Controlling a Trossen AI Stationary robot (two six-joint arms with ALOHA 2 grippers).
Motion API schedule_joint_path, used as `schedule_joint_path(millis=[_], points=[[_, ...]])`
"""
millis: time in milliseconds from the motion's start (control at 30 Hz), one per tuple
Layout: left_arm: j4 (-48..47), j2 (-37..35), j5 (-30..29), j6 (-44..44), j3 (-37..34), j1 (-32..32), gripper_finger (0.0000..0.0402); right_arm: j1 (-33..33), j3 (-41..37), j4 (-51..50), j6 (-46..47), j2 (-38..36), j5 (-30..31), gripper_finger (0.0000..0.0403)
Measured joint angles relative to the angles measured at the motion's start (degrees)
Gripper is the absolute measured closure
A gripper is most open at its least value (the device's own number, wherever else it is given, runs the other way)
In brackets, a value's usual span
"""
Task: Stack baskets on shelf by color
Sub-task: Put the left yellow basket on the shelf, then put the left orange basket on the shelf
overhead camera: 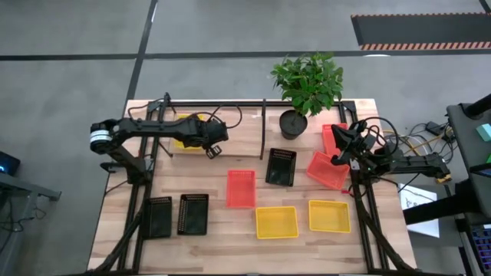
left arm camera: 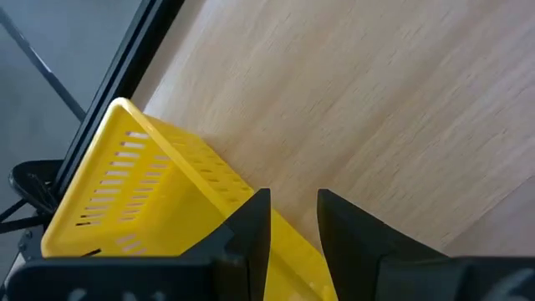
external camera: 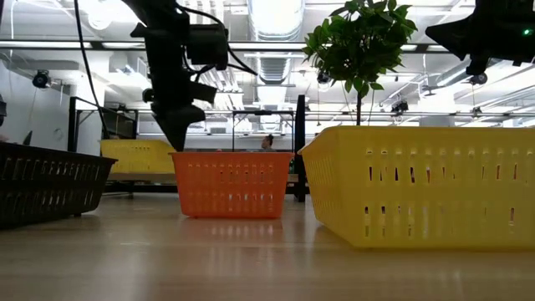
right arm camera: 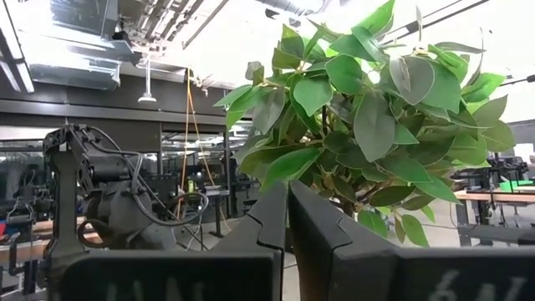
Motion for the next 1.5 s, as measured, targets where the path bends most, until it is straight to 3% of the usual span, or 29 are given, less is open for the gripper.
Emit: schedule_joint_path(millis=[700,900,1200,1367,1500], points=[[-4.01,-0.25,-0.32,-0.01,1.00,0.53,0.0318,-0.02,0.00,0.02,0.20,0.00,0.00,0.0394],[-2.25,-2.53,0.14,0.44,5.02,-4.62,0.0318,-0.01,0.00,-0.04,0.00,0.00,-1.88,0.0394],[24.86,-8.90,0.80,15.47,2.25,-22.43,0.0318,-0.01,0.00,0.08,-0.84,0.00,-19.74,0.0394],[43.37,-11.24,4.61,29.88,-2.43,-30.72,0.0318,0.00,0.02,1.71,1.53,0.49,-24.68,0.0394],[56.84,-12.18,6.48,36.84,-7.44,-33.40,0.0318,0.27,1.23,2.85,2.52,2.69,-27.14,0.0394]])
